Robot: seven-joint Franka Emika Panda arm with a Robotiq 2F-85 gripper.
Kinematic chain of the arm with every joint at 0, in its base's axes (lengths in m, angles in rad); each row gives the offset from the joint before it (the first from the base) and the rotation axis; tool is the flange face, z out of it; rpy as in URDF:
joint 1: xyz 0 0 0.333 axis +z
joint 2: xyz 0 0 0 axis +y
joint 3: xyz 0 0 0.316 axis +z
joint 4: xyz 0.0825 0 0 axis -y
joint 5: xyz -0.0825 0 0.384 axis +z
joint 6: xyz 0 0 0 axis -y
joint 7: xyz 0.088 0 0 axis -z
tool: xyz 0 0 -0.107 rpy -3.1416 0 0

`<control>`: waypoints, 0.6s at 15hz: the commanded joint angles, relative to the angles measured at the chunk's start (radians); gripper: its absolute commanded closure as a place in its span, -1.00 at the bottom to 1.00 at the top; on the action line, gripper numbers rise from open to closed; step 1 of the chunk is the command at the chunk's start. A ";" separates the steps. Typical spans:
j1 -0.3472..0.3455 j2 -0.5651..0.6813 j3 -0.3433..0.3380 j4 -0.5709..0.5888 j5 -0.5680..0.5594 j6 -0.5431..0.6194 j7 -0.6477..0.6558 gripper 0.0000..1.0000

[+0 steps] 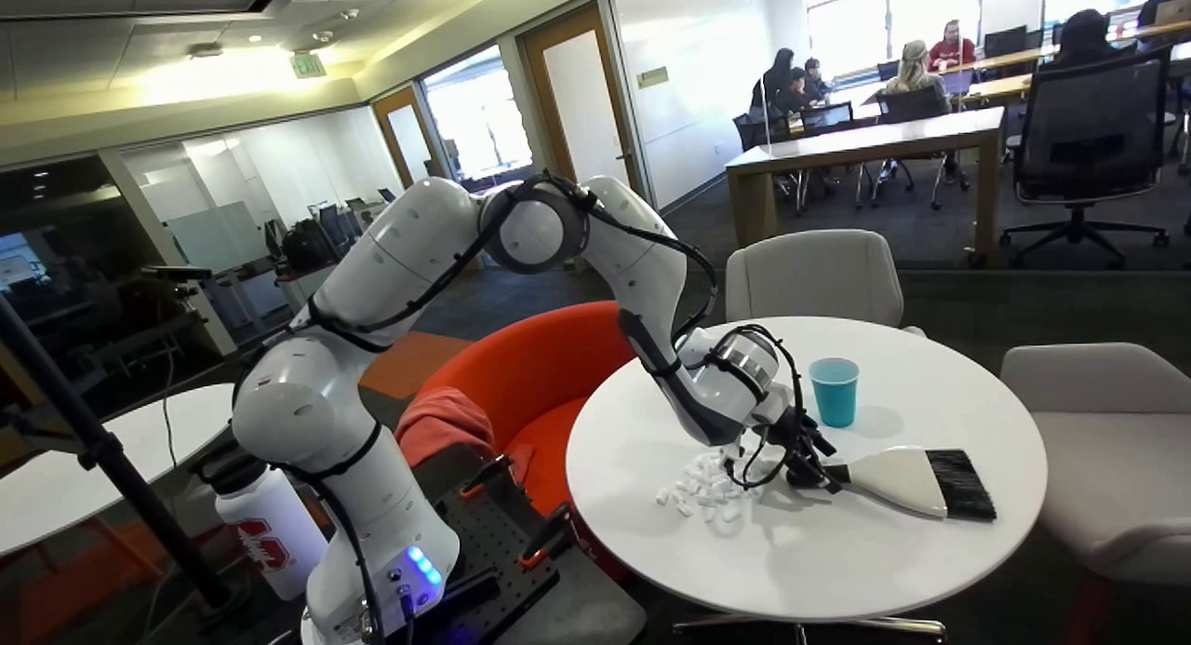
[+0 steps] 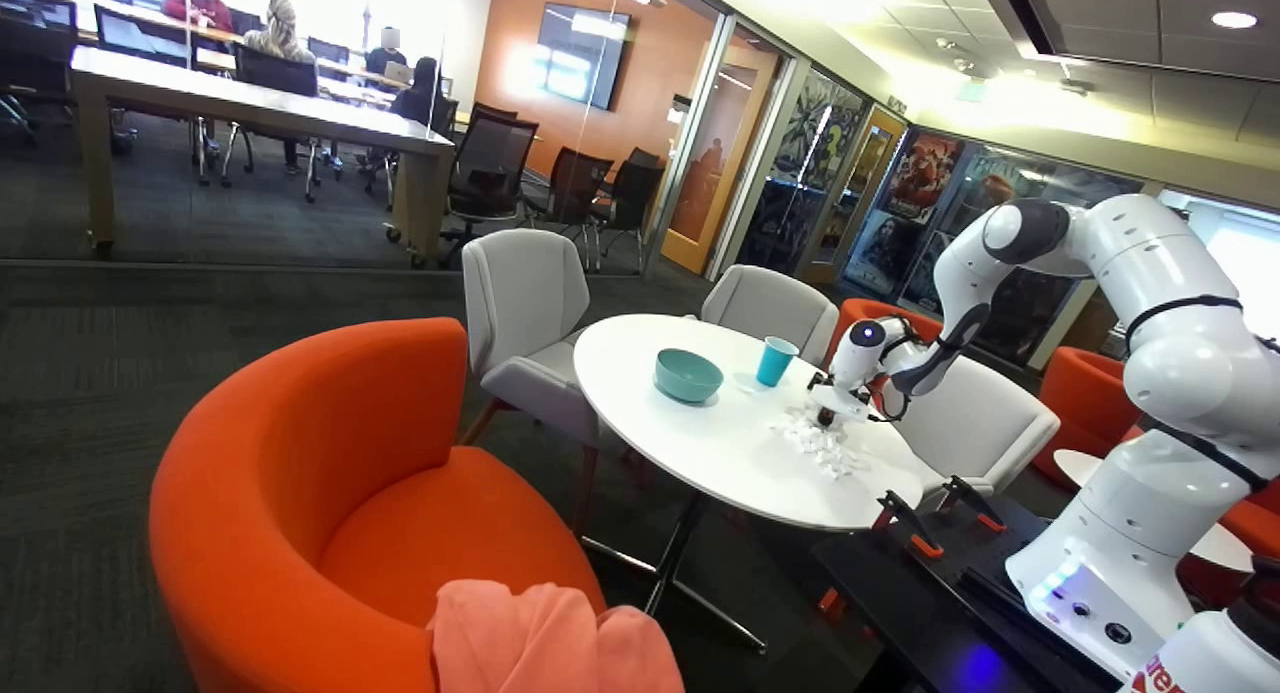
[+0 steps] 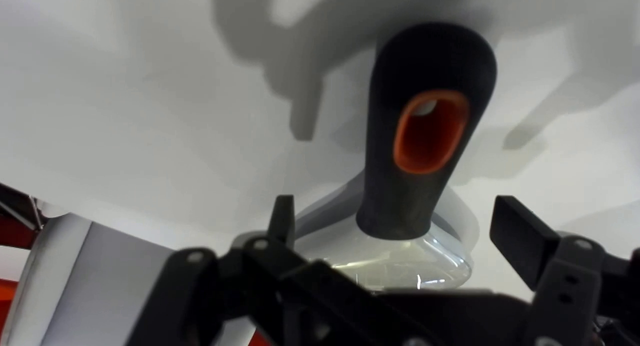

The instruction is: Sweep the litter on the table slightly to the edge

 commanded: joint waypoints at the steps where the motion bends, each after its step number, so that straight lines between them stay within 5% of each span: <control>1: -0.004 0.043 0.003 0.058 -0.009 -0.012 0.031 -1.00; 9: -0.003 0.086 0.004 0.115 0.016 -0.014 0.013 -1.00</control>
